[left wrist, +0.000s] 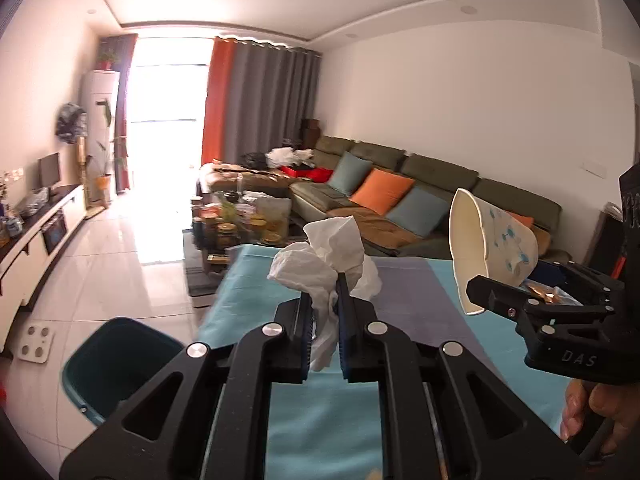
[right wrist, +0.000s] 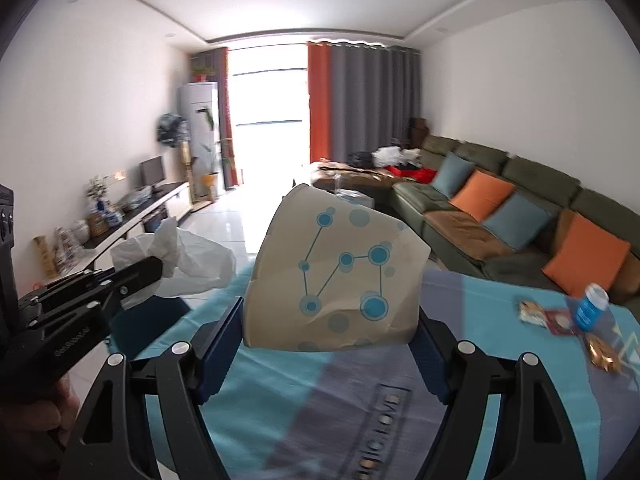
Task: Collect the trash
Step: 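Carry the paper cup and tissue over the teal bin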
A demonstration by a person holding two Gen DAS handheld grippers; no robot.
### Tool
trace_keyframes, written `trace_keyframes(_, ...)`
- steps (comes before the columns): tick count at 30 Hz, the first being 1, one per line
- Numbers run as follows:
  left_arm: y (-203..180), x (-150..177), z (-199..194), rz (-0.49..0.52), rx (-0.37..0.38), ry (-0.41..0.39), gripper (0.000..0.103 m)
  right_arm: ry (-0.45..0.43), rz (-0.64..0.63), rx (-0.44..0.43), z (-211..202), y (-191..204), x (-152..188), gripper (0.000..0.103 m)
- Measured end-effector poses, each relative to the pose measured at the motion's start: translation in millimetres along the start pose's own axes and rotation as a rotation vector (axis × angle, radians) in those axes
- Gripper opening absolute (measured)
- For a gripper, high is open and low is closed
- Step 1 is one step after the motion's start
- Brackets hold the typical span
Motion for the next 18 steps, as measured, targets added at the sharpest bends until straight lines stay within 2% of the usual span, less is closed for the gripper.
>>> trace_keyframes(18, 122, 18, -102, -0.152, -0.266, -0.051, 0.011, -0.001, -0.194, -0.221, 29, 103, -39, 0.075)
Point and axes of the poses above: each gripper's, at about its wrist camera, not at the fingertips, and z roughly the way its jaws point, y to its left, x to its underside, the point moved 3 cm from there along z, roughly the way its jaws point, and after that the axes turned 9 degrees about y, right-handed, at the moved point
